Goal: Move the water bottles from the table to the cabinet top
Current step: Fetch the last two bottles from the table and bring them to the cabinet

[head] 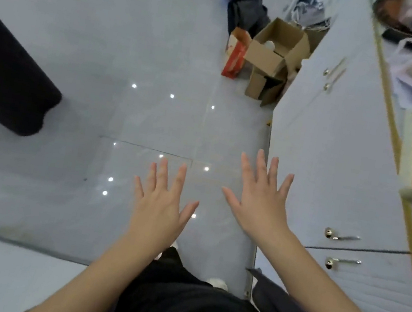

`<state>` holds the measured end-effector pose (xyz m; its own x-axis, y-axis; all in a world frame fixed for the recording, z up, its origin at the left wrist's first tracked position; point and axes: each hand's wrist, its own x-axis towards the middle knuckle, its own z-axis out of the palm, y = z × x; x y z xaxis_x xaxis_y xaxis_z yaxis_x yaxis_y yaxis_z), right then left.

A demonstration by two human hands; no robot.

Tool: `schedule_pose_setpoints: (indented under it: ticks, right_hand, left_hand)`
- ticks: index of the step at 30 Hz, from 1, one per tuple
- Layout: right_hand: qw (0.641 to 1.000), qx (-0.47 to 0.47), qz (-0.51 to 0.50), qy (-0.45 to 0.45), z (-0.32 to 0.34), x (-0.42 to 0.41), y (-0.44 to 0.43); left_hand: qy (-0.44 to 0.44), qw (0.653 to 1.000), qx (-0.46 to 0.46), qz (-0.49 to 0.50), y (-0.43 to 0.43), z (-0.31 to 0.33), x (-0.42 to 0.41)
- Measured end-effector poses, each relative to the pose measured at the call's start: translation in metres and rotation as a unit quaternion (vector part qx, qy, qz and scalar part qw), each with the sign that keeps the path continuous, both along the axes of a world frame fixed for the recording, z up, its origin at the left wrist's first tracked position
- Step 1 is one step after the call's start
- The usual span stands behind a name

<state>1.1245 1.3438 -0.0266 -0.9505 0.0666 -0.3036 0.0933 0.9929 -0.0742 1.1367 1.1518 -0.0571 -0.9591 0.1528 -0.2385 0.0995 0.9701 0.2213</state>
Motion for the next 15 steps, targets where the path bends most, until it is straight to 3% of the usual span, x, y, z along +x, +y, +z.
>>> schedule_pose_setpoints:
  ticks: [9, 15]
  right_hand:
    - [0.996, -0.002, 0.082, -0.023, -0.011, -0.067, -0.100]
    - [0.981, -0.001, 0.192, -0.036, -0.015, -0.097, -0.171]
  left_hand:
    - [0.009, 0.992, -0.019, 0.126, -0.104, 0.001, -0.031]
    - [-0.012, 0.971, -0.016, 0.237, -0.159, -0.005, -0.024]
